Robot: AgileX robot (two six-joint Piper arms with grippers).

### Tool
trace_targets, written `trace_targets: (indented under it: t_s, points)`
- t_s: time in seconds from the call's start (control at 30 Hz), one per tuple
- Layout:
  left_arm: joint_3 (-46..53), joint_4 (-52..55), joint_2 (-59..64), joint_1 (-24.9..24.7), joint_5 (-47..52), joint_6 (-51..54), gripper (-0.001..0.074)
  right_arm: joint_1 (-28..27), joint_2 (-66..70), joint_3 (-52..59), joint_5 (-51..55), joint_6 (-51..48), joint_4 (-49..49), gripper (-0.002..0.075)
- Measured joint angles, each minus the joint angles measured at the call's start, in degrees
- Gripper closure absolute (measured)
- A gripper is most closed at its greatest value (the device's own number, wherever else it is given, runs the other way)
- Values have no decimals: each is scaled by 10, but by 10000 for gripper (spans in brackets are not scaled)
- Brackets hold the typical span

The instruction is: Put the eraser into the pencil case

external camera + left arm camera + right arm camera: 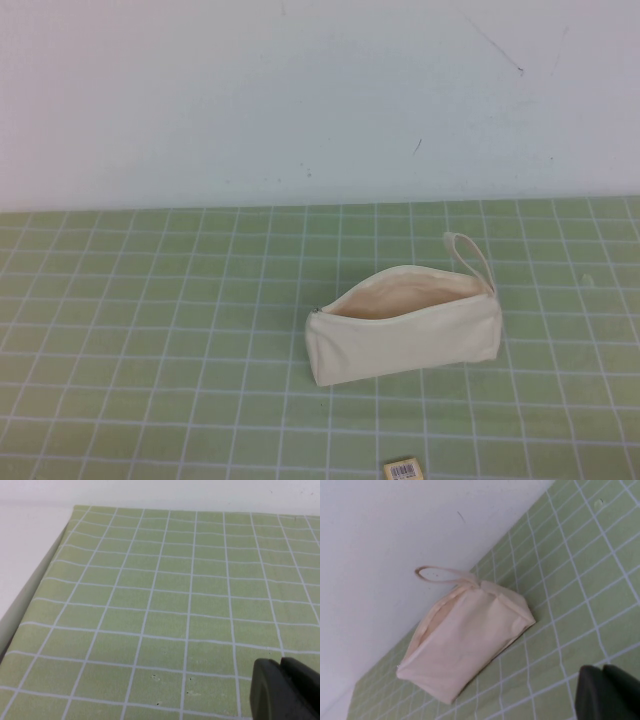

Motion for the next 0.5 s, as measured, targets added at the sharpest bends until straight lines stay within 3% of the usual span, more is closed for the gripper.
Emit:
trace_targets:
  t_s: [0.2, 0.5]
  points:
    - [0, 0, 0, 0, 0, 0, 737, 0, 0, -18, -5, -142, 11, 727]
    - [0, 0, 0, 0, 0, 0, 737, 0, 142, -255, 133, -439, -40, 727]
